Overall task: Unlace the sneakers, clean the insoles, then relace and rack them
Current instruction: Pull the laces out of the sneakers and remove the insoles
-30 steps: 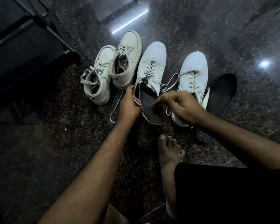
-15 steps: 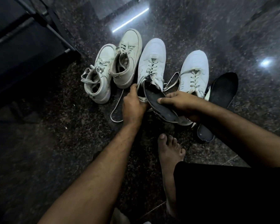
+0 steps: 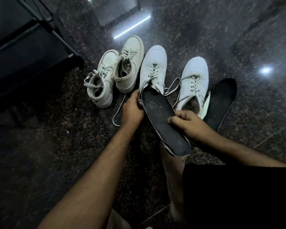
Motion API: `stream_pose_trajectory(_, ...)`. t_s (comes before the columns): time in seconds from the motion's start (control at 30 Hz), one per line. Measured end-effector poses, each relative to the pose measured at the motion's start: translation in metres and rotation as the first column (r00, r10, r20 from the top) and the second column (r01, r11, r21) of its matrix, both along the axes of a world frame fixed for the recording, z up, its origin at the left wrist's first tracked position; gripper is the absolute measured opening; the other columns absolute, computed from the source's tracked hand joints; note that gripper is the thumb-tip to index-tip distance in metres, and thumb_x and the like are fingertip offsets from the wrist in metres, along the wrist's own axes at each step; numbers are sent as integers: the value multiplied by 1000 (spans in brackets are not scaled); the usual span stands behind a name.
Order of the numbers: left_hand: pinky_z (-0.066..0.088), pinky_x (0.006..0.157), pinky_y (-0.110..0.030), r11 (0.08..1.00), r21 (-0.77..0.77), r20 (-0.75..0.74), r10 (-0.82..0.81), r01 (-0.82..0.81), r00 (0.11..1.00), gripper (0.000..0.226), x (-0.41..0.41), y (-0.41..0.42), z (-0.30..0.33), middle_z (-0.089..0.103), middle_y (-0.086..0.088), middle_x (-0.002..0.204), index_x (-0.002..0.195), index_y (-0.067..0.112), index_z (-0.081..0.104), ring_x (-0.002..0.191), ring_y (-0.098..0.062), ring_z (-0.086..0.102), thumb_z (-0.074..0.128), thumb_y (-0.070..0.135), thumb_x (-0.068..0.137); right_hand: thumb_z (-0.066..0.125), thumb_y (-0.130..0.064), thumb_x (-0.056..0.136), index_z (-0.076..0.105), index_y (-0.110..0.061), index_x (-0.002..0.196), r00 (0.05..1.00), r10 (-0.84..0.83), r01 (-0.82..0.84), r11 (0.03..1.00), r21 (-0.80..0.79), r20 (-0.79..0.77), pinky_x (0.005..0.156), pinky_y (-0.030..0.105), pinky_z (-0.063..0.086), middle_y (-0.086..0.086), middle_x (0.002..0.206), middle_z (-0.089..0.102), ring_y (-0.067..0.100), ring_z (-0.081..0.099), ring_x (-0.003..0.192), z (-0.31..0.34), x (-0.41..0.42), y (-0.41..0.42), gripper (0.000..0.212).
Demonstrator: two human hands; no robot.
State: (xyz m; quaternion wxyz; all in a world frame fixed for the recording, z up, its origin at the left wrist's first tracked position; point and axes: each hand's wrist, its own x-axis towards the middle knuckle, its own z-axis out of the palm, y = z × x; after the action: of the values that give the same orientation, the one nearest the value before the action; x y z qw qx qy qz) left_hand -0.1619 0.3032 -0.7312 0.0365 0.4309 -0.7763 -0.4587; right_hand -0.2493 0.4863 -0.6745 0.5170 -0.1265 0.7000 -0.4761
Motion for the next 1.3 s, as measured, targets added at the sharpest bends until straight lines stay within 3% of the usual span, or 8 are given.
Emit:
stream_pose_trajectory(0.13, 54, 99, -36, 995, 73, -82, 72, -66, 994, 63, 5, 7, -5, 71, 3, 122, 138, 25, 55, 108, -10, 68, 73, 22, 78, 57, -32, 86, 62, 5, 88, 993, 48, -53, 997, -48, -106, 67, 37, 49, 26, 87, 69, 19, 62, 70, 7, 8, 14, 37)
stream_pose_trajectory(0.3, 55, 95, -34, 991, 26, -119, 131, -128, 984, 53, 3, 12, 13, 73, 0, 114, 129, 18, 64, 103, -13, 69, 78, 15, 78, 54, -22, 95, 65, -8, 85, 957, -62, 42, 996, -75, -283, 66, 34, 52, 2, 78, 71, 12, 63, 71, 14, 14, 27, 21)
stream_pose_trajectory(0.4, 56, 89, -34, 987, -41, -141, 151, -158, 978, 40, 1, 15, 29, 74, -2, 105, 120, 13, 68, 94, -14, 69, 78, 13, 81, 50, -41, 87, 61, -9, 86, 881, -130, 165, 986, 38, -455, 68, 41, 51, 8, 80, 68, 24, 65, 76, 3, 8, 29, 34)
stream_pose_trajectory(0.53, 56, 76, -31, 991, -47, -141, 116, -124, 983, 15, 3, 25, 41, 74, 1, 87, 102, 14, 75, 77, -13, 67, 73, 21, 89, 53, -32, 90, 56, -8, 83, 833, 28, 125, 964, 237, -553, 70, 41, 48, 9, 75, 63, 25, 59, 75, -8, 7, 20, 26)
stream_pose_trajectory(0.7, 41, 63, -5, 997, -82, -129, -7, -3, 992, 13, 13, 41, 35, 69, -3, 92, 98, 13, 76, 63, 9, 57, 77, 20, 86, 58, -31, 88, 52, -12, 81, 828, 182, 31, 930, 366, -531, 64, 31, 36, 8, 76, 63, 33, 63, 83, -20, 8, -2, 21)
stream_pose_trajectory(0.9, 52, 95, -43, 917, -253, 106, -290, 308, 951, 49, 15, 37, 20, 47, -4, 136, 134, 22, 58, 114, -27, 59, 71, 18, 87, 59, -25, 87, 53, -10, 90, 750, 365, -96, 885, 455, -551, 68, 34, 39, 21, 97, 67, 38, 62, 95, -41, 8, -13, 16)
stream_pose_trajectory(1.03, 50, 78, -51, 806, -411, 324, -307, 425, 895, 28, 9, 21, 21, 50, -11, 119, 123, 16, 56, 103, -36, 58, 58, 17, 95, 54, -27, 87, 46, -13, 85, 674, 420, -36, 840, 541, -608, 65, 35, 37, 22, 97, 66, 40, 63, 94, -48, -16, 0, 16)
stream_pose_trajectory(1.3, 47, 71, -45, 803, -409, 422, -256, 434, 870, 19, 26, 40, 29, 54, -13, 114, 109, 14, 60, 95, -36, 63, 55, 30, 99, 51, -22, 89, 47, -9, 88, 501, 582, -82, 769, 634, -641, 73, 42, 49, 26, 99, 64, 41, 62, 97, -46, -43, 10, 13)
